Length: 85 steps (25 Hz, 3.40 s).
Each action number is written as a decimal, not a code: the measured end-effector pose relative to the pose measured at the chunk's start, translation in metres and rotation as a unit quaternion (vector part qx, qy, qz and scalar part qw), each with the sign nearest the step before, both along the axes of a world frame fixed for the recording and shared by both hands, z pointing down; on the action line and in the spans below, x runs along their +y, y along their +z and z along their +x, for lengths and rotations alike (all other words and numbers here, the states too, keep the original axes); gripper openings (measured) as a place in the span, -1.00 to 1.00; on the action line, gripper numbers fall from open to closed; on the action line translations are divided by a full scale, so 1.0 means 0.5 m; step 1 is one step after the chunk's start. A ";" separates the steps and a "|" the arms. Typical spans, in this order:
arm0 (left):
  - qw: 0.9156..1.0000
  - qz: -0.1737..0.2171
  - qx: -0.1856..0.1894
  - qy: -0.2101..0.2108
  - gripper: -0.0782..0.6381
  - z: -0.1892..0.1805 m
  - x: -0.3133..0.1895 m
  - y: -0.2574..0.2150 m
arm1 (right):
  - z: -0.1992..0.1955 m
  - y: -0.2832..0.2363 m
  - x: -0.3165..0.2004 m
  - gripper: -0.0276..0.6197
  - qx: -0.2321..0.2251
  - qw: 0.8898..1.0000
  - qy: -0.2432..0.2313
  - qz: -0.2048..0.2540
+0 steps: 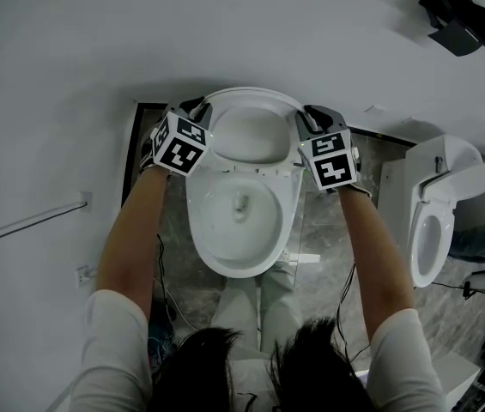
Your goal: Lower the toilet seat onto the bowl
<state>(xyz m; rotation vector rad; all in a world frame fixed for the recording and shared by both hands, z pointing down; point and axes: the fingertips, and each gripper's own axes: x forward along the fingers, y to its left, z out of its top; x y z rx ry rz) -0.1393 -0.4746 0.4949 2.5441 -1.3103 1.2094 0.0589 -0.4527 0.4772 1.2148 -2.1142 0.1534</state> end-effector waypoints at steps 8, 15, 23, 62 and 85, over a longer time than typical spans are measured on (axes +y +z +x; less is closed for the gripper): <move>0.999 -0.016 -0.016 0.031 -0.65 0.003 -0.001 0.002 | 0.002 0.004 -0.007 -0.68 0.022 1.000 0.001 0.005; 0.998 -0.035 -0.017 0.054 -0.65 0.005 0.018 -0.004 | 0.004 -0.001 0.009 -0.68 0.035 0.999 -0.003 0.001; 0.997 -0.049 -0.020 0.064 -0.64 -0.008 0.069 -0.010 | -0.010 -0.008 0.062 -0.68 0.041 0.999 -0.016 -0.011; 0.981 -0.129 -0.070 0.128 -0.53 -0.029 0.298 -0.002 | -0.041 -0.010 0.306 -0.62 0.033 0.991 -0.094 -0.093; 0.967 -0.175 -0.100 0.158 -0.43 -0.043 0.455 0.067 | -0.071 0.041 0.474 -0.58 0.075 0.972 -0.178 -0.136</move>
